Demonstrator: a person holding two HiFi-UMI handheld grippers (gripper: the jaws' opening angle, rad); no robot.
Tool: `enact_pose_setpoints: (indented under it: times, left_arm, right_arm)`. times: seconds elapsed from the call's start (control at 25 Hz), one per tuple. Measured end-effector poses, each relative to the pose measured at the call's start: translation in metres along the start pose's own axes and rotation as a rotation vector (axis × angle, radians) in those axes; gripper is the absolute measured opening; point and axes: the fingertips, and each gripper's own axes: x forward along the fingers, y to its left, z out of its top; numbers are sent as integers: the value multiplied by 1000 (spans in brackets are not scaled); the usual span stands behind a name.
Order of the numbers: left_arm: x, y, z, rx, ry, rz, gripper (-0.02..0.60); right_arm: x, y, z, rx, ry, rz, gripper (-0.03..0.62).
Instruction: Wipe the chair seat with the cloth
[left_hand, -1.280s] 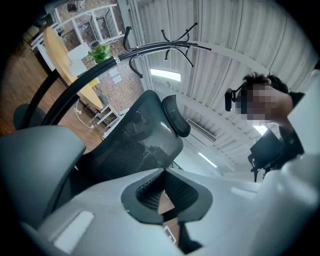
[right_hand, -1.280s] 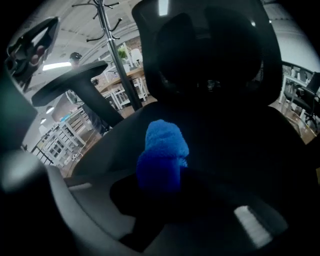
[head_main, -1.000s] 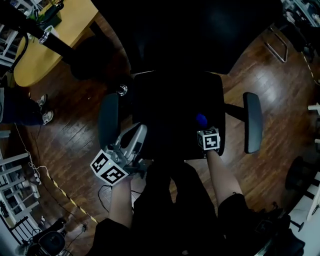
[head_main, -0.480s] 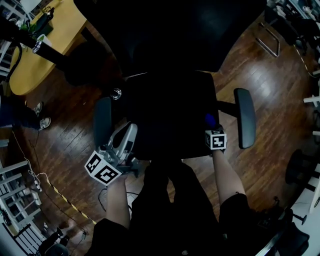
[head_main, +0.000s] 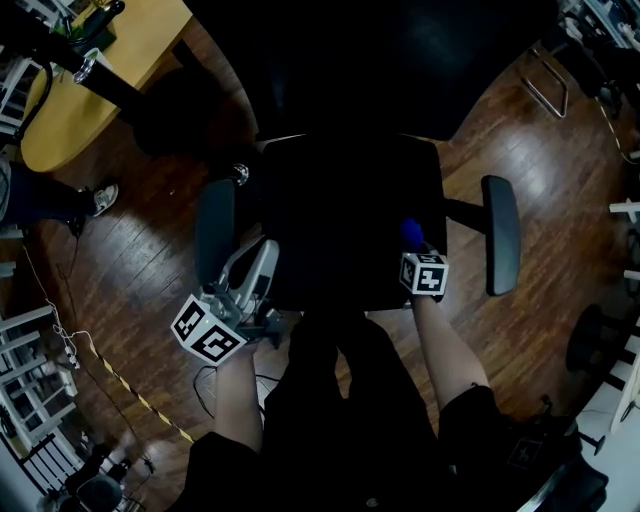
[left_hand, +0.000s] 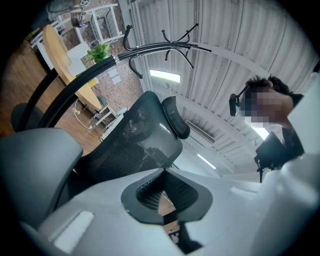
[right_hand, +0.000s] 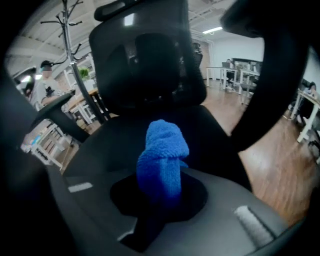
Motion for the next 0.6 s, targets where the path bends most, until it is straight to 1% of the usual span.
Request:
enact_pose_setpoints:
  times: [0.16,0.28,0.36,0.44,0.48,0.52,0.6]
  left_arm:
    - [-8,-4,7,4,-14,7,-3]
    - [-16,-2,13,6,-25,21,-3]
    - [-19,-1,15,6,-32,28,-3]
    - [-21,-1,16,8,-35,32,-3]
    - [-22,-1,16,9,-37,35,-3]
    - [-23,0,16,8,-39,39,-3]
    - [-28,2,17,6,-39,47,-3]
  right_arm:
    - [19,122,4,-89,8,209,37]
    - [30,211,-11,-118,46,341,37]
    - [33,260,-27,-136,79,417,38]
    - [35,293,-45,-167,116,474,37]
    - [35,304,-55,-189,136,489,38]
    - [36,310,-63,-208,149,494,38]
    - [36,313,-72,-218,142,491,37]
